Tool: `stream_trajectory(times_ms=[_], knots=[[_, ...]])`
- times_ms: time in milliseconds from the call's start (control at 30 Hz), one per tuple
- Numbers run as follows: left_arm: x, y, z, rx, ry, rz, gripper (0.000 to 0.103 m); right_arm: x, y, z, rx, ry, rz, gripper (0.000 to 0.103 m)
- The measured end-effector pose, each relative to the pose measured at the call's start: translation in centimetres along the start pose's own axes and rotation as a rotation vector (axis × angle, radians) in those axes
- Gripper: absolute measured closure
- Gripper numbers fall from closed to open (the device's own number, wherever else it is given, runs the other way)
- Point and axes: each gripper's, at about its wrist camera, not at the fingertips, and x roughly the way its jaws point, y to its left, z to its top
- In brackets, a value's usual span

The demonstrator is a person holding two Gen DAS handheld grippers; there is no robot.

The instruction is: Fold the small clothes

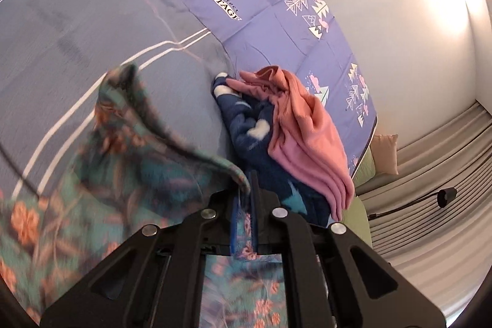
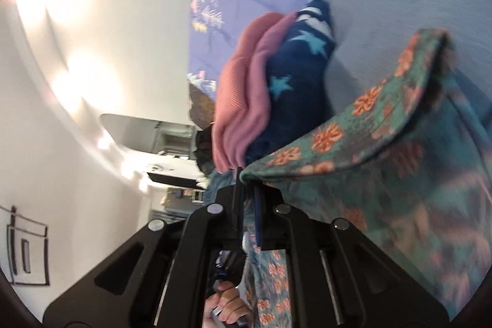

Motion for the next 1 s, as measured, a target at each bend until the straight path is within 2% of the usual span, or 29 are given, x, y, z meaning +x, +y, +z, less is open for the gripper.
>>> stream_trajectory(times_ms=[33, 67, 100, 133, 200, 333, 433, 533, 633, 767, 833, 933, 1000], knots=[[0.3, 0.1, 0.5, 0.003, 0.002, 0.003, 0.092, 0.1, -0.1, 0.2, -0.006, -0.006, 0.006, 0.088], [0.4, 0.1, 0.9, 0.010, -0.006, 0.019, 0.076, -0.1, -0.2, 0.5, -0.008, -0.026, -0.001, 0.066], [0.1, 0.1, 1.3, 0.023, -0.035, 0.046, 0.065, -0.8, -0.5, 0.7, -0.002, -0.073, -0.010, 0.032], [-0.5, 0.1, 1.5, 0.033, -0.076, 0.069, 0.050, -1.4, -0.6, 1.0, 0.007, -0.104, 0.008, 0.029], [-2.8, 0.5, 2.1, 0.046, -0.192, 0.119, 0.047, -2.0, -0.6, 1.3, 0.026, -0.117, 0.035, 0.028], [-6.4, 1.9, 3.5, -0.010, -0.290, 0.140, 0.045, -4.0, 0.5, 1.8, -0.029, -0.185, -0.019, 0.027], [-8.5, 3.2, 4.1, -0.055, -0.321, 0.153, 0.043, -5.1, 0.5, 2.4, -0.016, -0.221, -0.026, 0.026], [-9.6, 3.8, 4.6, -0.091, -0.306, 0.144, 0.043, -5.9, 0.7, 2.4, 0.009, -0.232, -0.050, 0.026], [-11.1, 4.0, 4.2, -0.119, -0.279, 0.081, 0.043, -6.7, 2.1, 1.6, 0.003, -0.214, -0.040, 0.026], [-14.3, 3.5, 1.9, -0.114, -0.232, 0.018, 0.043, -8.5, 5.0, -1.3, -0.050, -0.157, -0.057, 0.026], [-16.3, 3.4, -0.8, -0.088, -0.182, -0.043, 0.043, -10.6, 6.0, -4.0, -0.049, -0.126, -0.090, 0.026], [-19.4, 4.5, -6.0, -0.070, -0.125, -0.066, 0.043, -15.1, 5.9, -9.0, -0.043, -0.099, -0.067, 0.023], [-20.9, 5.8, -9.9, -0.091, -0.070, -0.074, 0.043, -18.0, 4.8, -12.5, -0.028, -0.102, -0.082, 0.020]])
